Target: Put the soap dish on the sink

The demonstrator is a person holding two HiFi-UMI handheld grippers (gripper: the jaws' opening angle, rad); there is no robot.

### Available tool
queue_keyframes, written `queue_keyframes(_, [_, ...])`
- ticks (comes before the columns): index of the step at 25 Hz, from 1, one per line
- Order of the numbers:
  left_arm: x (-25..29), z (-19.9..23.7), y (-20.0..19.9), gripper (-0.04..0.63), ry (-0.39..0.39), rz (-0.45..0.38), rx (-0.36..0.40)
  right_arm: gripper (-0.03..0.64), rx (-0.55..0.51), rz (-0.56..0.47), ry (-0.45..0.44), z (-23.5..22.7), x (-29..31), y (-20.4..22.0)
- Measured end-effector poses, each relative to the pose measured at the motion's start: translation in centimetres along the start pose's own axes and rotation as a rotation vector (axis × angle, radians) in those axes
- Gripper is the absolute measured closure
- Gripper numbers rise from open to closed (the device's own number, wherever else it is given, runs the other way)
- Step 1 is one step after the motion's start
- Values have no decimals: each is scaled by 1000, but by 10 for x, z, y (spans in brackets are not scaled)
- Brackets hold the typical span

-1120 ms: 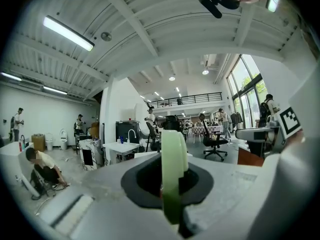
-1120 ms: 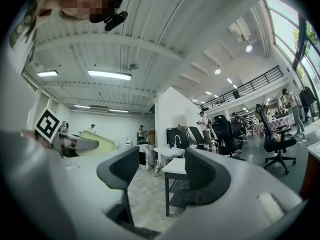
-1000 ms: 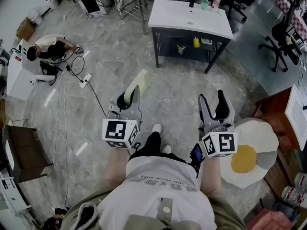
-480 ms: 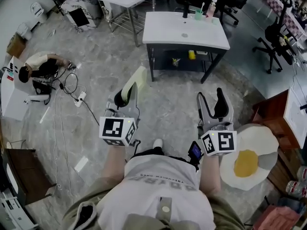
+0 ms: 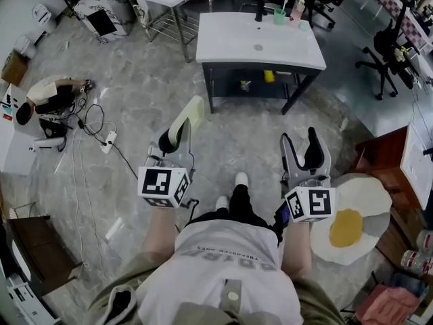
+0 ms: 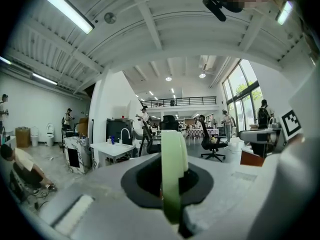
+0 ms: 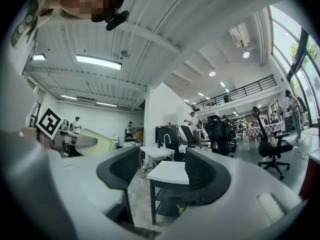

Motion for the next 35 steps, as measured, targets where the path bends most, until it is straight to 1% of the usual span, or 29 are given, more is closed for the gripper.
queue_keyframes(5, [31,23,-2,584,-53,15,-15,341,1,4,-11,-23,39,-1])
queue_keyframes(9, [65,29,-20,584,-87,-9,-16,341,-2,-3,-23,-54,72,-9])
queue_keyframes(16, [133,23,-53,584,-94,-52,1,341,-26,-43,-44,-105,127,-31])
queue_keyframes(21, [168,13,-70,584,-103,-62,11,341,-33,-48,-72,-136,157,-39])
queue_keyframes(24, [179,13,-65,584,-112,-39,12,341,-31,-34,-83,-145,170,-34])
queue_keyframes(29, [196,26,-52,584,-136,28,4,341,8,5,-91,-156,194,-19])
queue_keyframes(35, [228,54,-41,583,-138,71,-8,341,26,48,-63,-166,230,-4])
Point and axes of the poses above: the fingertips, and each gripper's own axes: x forward along the fingers, z to its left, y out of its underside, the point moved 5 cm from there along -x, backward along the fingers, and after that the axes turned 8 degrees about z, right-handed, at the moved point
